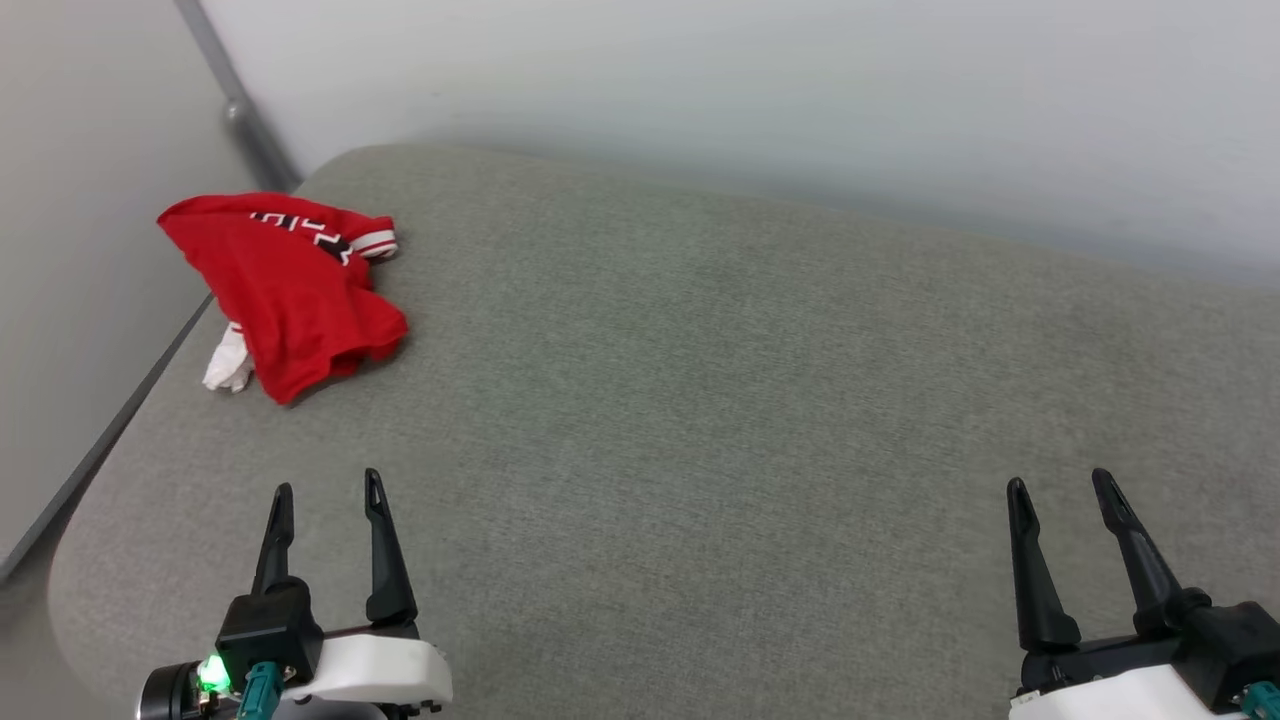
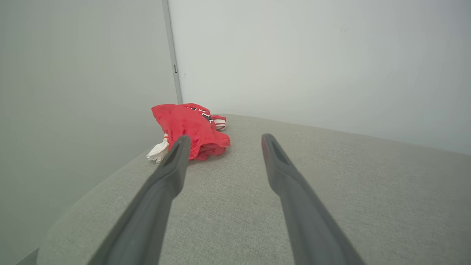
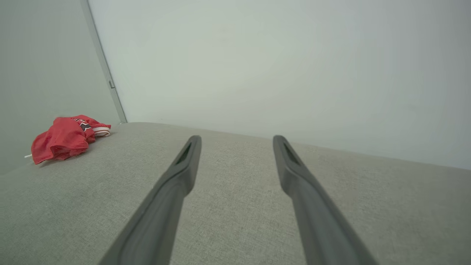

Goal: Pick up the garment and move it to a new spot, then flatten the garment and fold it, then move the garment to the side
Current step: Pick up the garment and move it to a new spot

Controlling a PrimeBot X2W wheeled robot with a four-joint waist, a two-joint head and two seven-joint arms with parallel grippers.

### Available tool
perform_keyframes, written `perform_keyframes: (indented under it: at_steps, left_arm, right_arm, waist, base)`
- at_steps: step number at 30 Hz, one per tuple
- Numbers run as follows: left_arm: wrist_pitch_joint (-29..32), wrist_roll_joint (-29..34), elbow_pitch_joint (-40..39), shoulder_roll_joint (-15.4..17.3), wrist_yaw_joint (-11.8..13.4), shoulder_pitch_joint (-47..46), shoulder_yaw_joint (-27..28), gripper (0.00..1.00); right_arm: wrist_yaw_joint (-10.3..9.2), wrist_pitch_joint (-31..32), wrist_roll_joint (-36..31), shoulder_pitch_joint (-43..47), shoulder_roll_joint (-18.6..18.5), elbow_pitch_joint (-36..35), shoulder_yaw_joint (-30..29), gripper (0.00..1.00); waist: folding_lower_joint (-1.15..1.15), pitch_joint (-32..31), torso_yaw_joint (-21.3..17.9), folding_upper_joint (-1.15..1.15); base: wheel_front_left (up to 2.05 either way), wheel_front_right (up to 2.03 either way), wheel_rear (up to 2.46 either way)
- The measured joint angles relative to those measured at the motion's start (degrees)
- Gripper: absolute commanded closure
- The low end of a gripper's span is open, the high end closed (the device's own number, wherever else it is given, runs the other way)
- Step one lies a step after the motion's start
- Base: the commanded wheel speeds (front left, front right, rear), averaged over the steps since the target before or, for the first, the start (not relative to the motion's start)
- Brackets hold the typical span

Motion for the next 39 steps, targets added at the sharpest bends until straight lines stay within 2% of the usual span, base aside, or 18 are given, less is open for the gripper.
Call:
perform_keyframes:
  at_steps: [18, 27, 31, 39]
  left_arm:
    - [0.00, -1.11, -0.19, -0.01, 1.18, 0.60, 1.47, 0.00]
    - [0.00, -2.12, -0.55, -0.02, 1.77, 1.09, 2.67, 0.00]
    - [0.00, -1.72, 0.18, -0.02, 0.30, 0.17, 3.79, 0.00]
    - [0.00, -0.94, 2.76, 1.88, -5.71, -11.97, 9.71, 0.00]
  right_arm:
    - [-0.01, 0.00, -1.18, 0.26, 0.00, -0.15, 0.74, 0.00]
    - [0.00, 0.00, -1.77, -0.07, 0.00, 0.15, 2.01, 0.00]
    - [0.00, 0.00, -1.83, -0.05, 0.00, 0.02, 1.79, 0.00]
    - [0.00, 0.00, -4.64, -1.52, 0.01, -1.65, 0.97, 0.00]
  waist:
    - [0.00, 0.46, 13.51, 0.00]
    - [0.00, 0.97, 14.70, 0.00]
    - [0.00, 1.06, 14.57, 0.00]
    - [0.00, 4.44, 13.21, 0.00]
  base:
    - [0.00, 0.00, 0.00]
    - [0.00, 0.00, 0.00]
    - [0.00, 0.00, 0.00]
    - [0.00, 0.00, 0.00]
